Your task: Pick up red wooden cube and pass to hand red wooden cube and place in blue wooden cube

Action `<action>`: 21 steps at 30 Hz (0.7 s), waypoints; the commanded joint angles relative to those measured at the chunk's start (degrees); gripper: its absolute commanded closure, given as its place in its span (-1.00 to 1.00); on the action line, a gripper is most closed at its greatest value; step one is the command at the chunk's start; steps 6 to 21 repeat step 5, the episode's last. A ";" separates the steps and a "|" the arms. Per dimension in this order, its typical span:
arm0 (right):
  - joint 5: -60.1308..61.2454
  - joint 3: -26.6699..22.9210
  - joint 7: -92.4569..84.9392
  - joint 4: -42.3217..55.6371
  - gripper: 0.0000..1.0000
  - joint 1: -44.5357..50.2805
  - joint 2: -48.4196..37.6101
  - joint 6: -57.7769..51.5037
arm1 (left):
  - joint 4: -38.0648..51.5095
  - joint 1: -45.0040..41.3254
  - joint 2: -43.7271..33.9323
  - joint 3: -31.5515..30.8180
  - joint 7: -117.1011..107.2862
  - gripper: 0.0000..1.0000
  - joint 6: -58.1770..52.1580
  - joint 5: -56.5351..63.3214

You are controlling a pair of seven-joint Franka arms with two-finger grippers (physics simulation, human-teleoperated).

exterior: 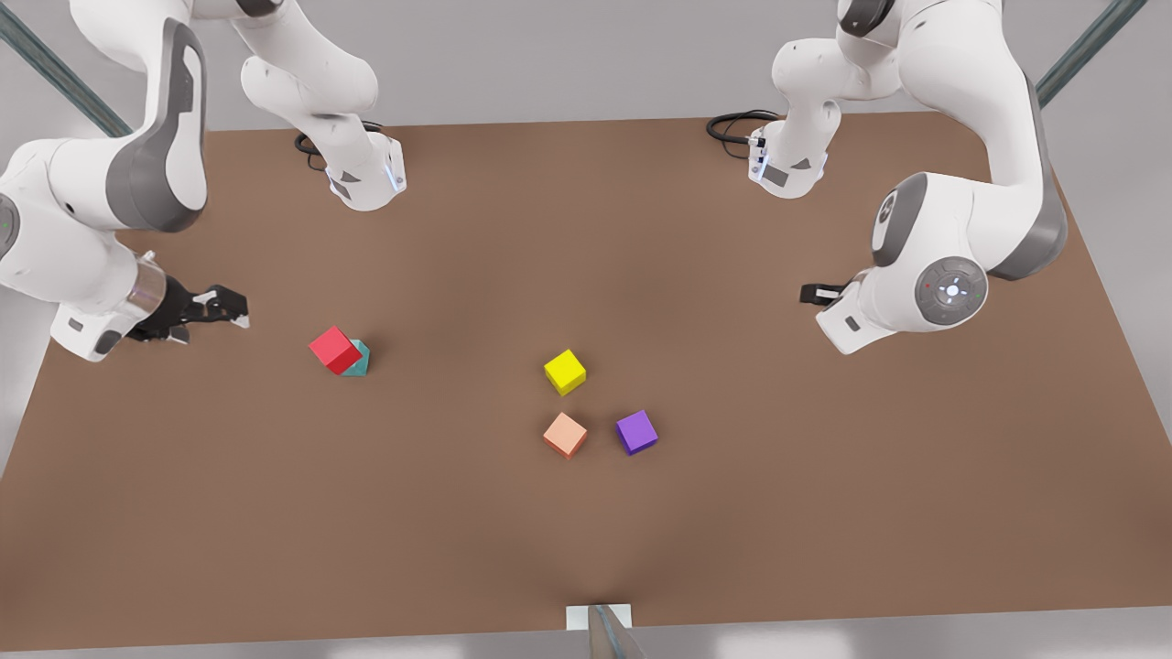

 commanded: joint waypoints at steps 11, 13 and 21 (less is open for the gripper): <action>-0.39 -0.05 18.63 8.16 -1.00 0.63 4.78 -6.66 | 0.02 0.07 -0.07 -0.01 0.00 -1.00 0.03 0.02; -0.39 -0.05 18.63 8.16 -1.00 0.63 4.78 -6.66 | 0.02 0.07 -0.07 -0.01 0.00 -1.00 0.03 0.02; -0.39 -0.05 18.63 8.16 -1.00 0.63 4.78 -6.66 | 0.02 0.07 -0.07 -0.01 0.00 -1.00 0.03 0.02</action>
